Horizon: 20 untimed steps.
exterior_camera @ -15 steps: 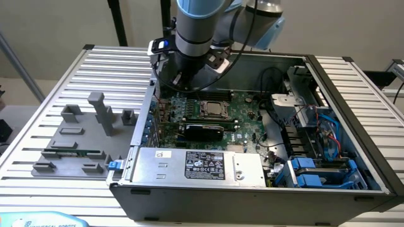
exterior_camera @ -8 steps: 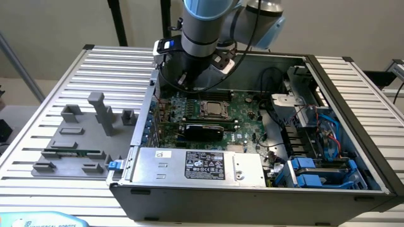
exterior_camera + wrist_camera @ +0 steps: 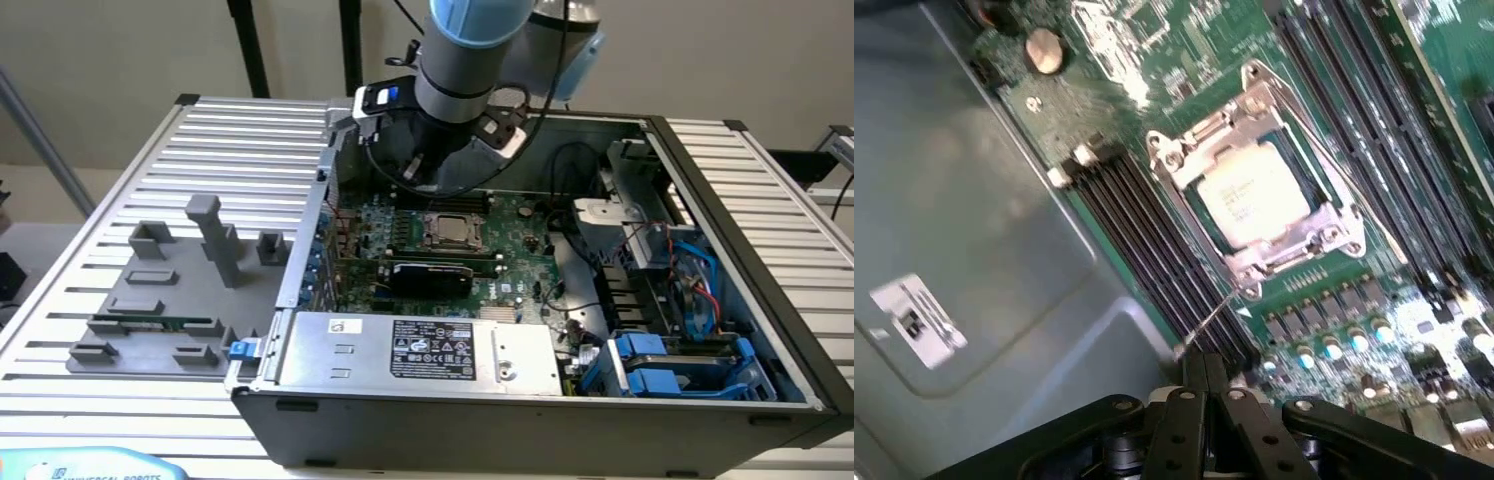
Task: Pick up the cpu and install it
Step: 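Install the first cpu locking lever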
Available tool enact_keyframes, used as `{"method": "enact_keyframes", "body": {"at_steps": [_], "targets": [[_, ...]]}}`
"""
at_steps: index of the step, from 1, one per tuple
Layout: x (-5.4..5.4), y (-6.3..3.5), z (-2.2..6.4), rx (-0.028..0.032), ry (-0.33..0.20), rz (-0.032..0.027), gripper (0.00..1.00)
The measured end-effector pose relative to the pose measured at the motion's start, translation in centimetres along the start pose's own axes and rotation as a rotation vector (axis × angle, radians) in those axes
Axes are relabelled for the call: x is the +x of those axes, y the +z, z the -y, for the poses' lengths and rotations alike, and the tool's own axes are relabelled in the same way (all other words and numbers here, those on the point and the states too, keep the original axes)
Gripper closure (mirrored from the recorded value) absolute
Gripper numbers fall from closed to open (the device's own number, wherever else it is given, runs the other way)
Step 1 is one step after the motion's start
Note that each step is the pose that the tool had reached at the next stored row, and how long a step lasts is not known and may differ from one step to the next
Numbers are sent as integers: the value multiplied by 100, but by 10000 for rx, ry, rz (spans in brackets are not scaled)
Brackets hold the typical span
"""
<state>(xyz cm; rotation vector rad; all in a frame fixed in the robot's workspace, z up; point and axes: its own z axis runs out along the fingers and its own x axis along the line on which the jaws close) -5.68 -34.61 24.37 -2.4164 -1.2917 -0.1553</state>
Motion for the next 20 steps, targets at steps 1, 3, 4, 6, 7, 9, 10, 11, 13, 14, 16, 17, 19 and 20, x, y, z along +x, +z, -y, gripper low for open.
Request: {"method": "enact_keyframes", "body": {"at_steps": [1, 3, 4, 6, 7, 9, 10, 11, 13, 14, 16, 17, 19, 20], "targets": [[23, -3, -35, 9, -1, -14, 89], [49, -6, -85, 17, -3, -26, 89], [48, -5, -91, 18, -3, -25, 89], [38, -2, -99, 19, -2, -26, 89], [31, -1, -104, 21, -2, -29, 89], [21, 4, -112, 22, -3, -31, 89], [17, 7, -114, 21, -2, -33, 89], [14, 12, -116, 21, -2, -33, 89], [8, 26, -120, 21, -3, -30, 89], [4, 34, -121, 21, -4, -30, 89], [-5, 56, -124, 20, -2, -29, 89], [-10, 69, -126, 18, -2, -26, 89], [-21, 97, -131, 12, -1, -15, 89], [-26, 110, -133, 7, -1, -10, 89]]}}
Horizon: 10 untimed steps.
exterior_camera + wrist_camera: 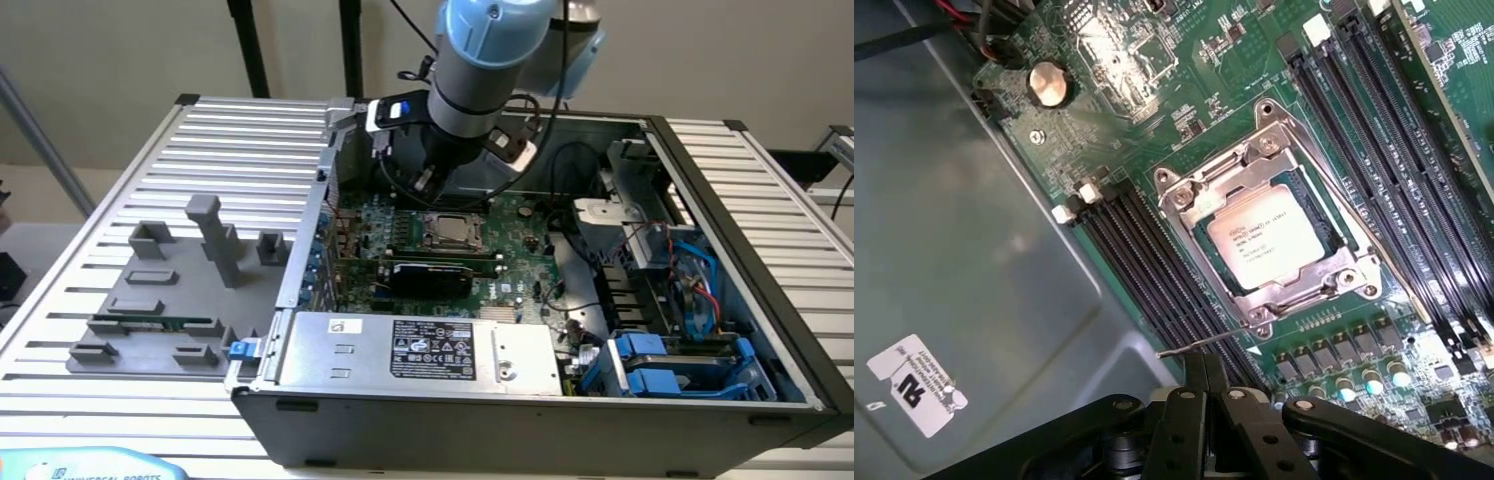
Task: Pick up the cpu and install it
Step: 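Install the first cpu locking lever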
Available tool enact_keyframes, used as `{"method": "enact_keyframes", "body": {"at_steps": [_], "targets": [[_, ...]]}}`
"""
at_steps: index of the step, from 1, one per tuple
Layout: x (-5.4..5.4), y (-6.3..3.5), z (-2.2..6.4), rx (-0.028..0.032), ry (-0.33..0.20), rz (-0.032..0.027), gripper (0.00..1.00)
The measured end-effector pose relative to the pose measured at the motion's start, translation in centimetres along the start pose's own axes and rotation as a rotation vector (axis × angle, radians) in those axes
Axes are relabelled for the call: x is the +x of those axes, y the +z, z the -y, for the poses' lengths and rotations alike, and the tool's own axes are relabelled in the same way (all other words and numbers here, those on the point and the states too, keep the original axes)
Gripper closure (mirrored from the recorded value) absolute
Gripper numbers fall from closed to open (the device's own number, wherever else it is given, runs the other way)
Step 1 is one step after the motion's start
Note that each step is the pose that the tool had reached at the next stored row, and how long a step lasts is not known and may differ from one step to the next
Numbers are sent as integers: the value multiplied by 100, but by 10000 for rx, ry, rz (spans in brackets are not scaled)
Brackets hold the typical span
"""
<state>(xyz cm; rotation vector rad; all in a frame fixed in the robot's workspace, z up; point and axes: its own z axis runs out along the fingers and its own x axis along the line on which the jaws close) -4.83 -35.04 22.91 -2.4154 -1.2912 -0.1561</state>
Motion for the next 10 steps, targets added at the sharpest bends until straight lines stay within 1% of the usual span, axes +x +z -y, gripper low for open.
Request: {"method": "enact_keyframes", "body": {"at_steps": [10], "targets": [[-32, 125, -17, -27, 5, 40, 89]]}}
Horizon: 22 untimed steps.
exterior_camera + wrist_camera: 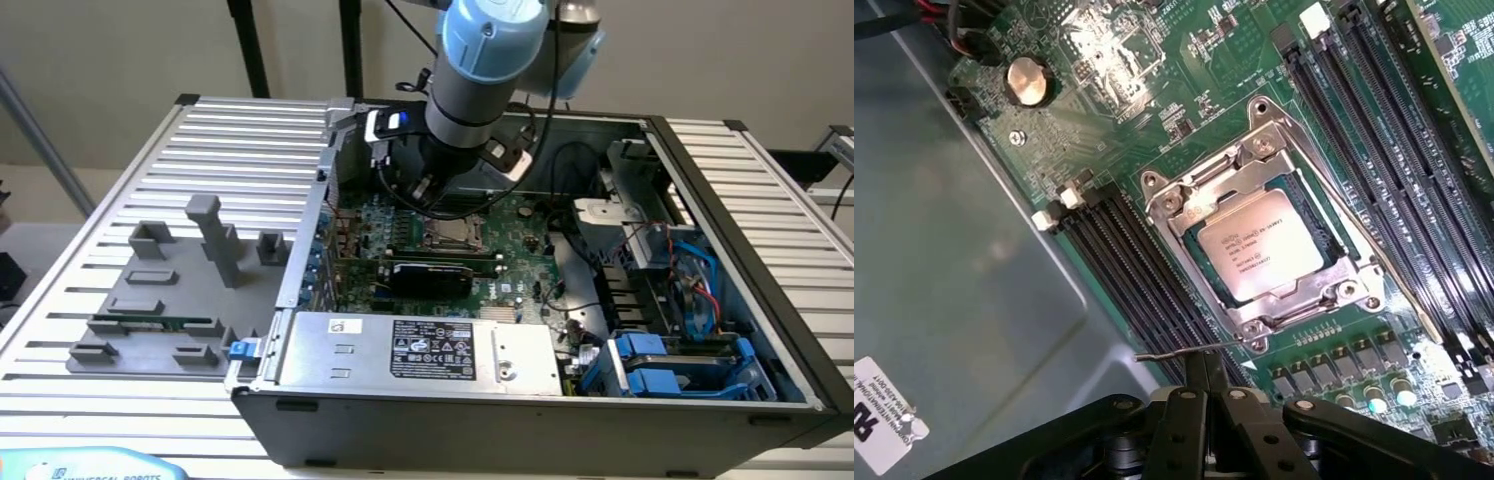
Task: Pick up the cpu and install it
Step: 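Install the first cpu locking lever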
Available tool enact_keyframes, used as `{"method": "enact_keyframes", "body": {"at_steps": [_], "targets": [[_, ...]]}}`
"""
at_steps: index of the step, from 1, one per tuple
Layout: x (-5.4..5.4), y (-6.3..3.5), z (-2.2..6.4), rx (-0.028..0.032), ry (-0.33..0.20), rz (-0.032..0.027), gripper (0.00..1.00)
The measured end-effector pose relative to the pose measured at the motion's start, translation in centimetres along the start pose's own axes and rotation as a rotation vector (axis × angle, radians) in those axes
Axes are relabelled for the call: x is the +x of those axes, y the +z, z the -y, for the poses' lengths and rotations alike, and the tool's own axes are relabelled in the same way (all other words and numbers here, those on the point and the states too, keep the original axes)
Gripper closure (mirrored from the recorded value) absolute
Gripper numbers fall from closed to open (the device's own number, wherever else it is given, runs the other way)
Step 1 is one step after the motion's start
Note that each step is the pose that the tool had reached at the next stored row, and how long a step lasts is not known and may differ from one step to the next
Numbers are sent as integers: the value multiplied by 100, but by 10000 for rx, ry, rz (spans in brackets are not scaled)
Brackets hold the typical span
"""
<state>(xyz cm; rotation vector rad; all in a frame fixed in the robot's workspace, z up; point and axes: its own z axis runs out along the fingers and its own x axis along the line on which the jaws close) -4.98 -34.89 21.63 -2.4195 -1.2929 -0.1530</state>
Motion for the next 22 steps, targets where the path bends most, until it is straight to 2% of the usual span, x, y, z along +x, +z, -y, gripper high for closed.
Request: {"method": "enact_keyframes", "body": {"at_steps": [6, 10, 15, 17, 22], "targets": [[18, 60, 7, -10, 0, 14, 89], [19, 77, 5, -61, 2, 96, 89], [24, 90, 3, -146, 10, 230, 89], [29, 94, -2, -157, 11, 256, 89], [57, 95, -42, -138, 16, 307, 89]]}}
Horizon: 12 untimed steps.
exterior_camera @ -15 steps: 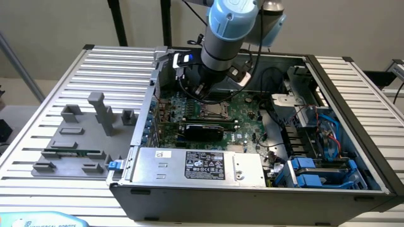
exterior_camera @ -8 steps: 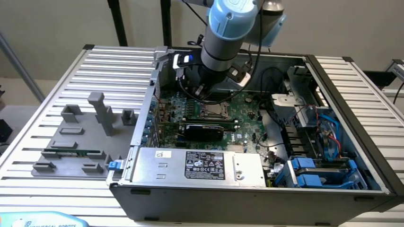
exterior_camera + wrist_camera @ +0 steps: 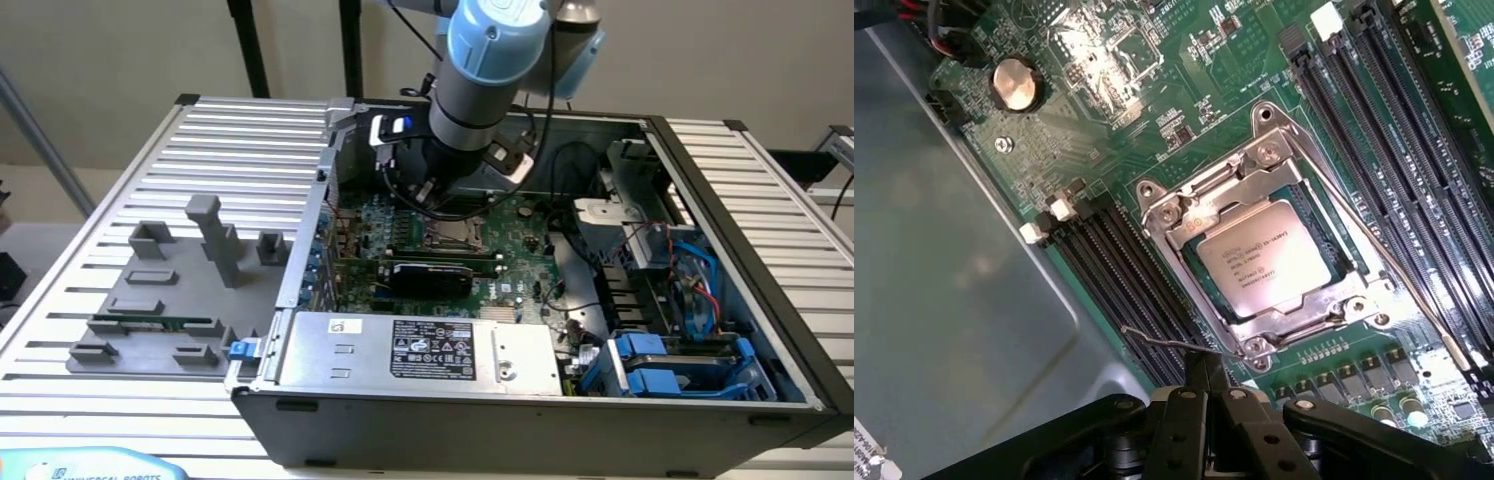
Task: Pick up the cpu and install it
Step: 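Install the first cpu locking lever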
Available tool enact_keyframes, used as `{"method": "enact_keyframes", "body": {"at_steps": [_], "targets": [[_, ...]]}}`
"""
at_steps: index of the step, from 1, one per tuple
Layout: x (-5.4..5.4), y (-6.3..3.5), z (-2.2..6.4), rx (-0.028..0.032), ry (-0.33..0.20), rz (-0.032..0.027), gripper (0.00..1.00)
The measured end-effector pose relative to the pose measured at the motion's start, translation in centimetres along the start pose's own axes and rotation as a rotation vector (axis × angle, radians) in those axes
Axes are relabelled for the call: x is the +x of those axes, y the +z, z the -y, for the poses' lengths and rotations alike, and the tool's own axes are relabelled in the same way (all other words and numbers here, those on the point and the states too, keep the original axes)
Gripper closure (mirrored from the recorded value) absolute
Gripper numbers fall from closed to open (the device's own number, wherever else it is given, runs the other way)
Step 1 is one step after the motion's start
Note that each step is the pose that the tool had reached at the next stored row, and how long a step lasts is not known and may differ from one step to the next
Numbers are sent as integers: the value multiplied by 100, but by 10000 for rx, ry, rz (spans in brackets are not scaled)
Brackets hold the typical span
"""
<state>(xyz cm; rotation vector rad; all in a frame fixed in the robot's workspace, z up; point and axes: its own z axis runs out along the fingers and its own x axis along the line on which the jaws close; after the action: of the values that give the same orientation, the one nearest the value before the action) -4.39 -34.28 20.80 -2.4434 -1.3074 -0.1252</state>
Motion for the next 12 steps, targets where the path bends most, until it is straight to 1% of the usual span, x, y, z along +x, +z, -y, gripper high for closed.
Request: {"method": "enact_keyframes", "body": {"at_steps": [5, 9, 10, 11, 12], "targets": [[26, 1, -40, 36, 6, 52, 89], [44, 9, -72, 102, 21, 97, 89], [46, 18, -80, 153, 40, 131, 89], [44, 27, -85, 217, 66, 174, 89], [43, 36, -86, 256, 83, 199, 89]]}}
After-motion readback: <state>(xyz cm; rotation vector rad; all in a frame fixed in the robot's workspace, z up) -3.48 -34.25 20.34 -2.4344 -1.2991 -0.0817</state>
